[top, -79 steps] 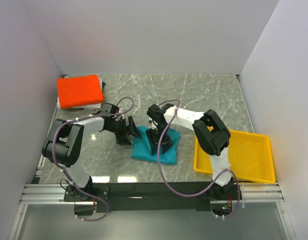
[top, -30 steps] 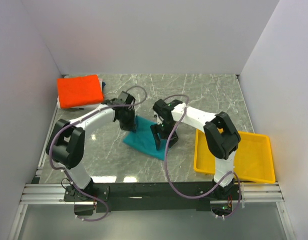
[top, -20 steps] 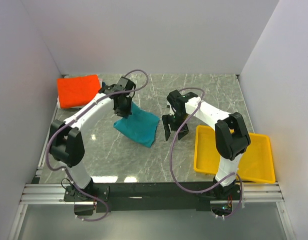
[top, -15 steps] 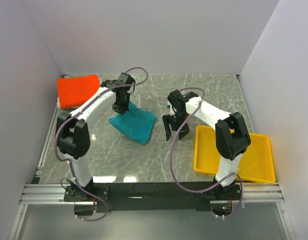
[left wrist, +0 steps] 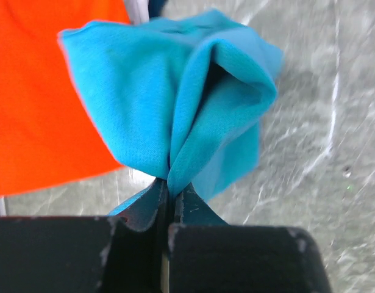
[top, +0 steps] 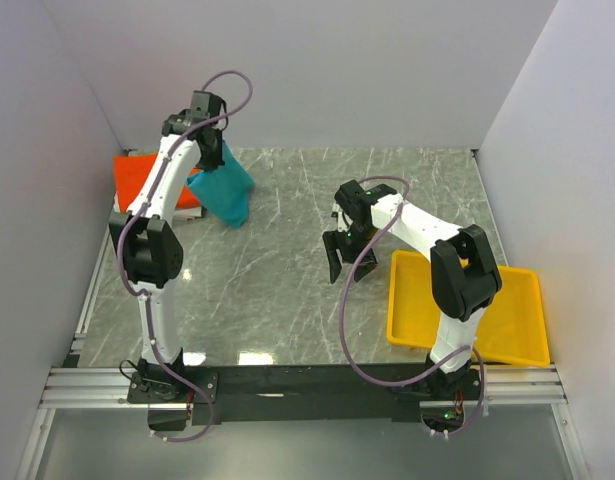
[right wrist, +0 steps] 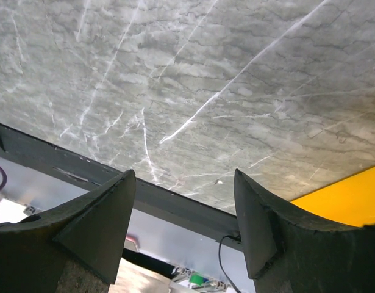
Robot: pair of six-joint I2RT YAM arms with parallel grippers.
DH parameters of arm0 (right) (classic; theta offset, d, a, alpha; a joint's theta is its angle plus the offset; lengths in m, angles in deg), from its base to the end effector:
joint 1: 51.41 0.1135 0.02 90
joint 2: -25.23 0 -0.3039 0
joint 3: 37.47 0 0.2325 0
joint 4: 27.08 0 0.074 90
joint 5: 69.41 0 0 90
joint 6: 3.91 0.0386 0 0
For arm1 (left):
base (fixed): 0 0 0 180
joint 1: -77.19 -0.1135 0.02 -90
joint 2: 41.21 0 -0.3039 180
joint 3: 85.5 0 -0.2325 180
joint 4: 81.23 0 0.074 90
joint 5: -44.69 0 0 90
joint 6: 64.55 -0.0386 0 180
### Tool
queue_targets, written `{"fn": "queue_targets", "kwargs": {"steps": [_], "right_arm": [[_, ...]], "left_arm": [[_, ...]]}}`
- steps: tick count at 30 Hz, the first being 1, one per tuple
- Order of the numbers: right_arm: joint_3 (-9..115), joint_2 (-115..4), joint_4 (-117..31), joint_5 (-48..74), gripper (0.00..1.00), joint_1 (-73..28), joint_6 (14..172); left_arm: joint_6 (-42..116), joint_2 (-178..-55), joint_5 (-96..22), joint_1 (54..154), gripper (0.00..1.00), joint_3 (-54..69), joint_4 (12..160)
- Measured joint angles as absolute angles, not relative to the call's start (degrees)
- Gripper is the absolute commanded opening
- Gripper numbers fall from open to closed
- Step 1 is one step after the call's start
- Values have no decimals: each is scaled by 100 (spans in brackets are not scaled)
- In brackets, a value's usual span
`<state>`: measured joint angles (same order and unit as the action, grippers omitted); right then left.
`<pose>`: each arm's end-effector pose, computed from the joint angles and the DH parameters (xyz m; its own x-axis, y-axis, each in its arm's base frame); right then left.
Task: Fold and stack the t-shirts
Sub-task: Neatly place the folded tshirt to the corner
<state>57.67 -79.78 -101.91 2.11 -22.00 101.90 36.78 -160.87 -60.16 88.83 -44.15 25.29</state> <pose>0.2884 0.1766 0.2570 -0.9684 -0.2493 -0.0029 -0.2363 0.9143 0.3288 0.4475 -0.0821 0.3626 -0.7914 -0.0309 -0.6105 -0.1084 0.9900 0.0904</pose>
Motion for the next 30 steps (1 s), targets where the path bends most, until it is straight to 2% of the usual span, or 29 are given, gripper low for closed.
{"fn": "queue_targets", "kwargs": {"steps": [10, 22, 30], "right_arm": [[5762, -7983, -10191, 117, 72, -2205, 10051], [5762, -8011, -10206, 95, 71, -2205, 10009], [5762, -8011, -10208, 97, 71, -2205, 10013]], "left_arm": [[3691, -16159, -5092, 7976, 0, -4874, 2588], [4091, -15803, -3282, 6776, 0, -4876, 2986], [4310, -15423, -2585, 6210, 0, -4708, 3364]]}}
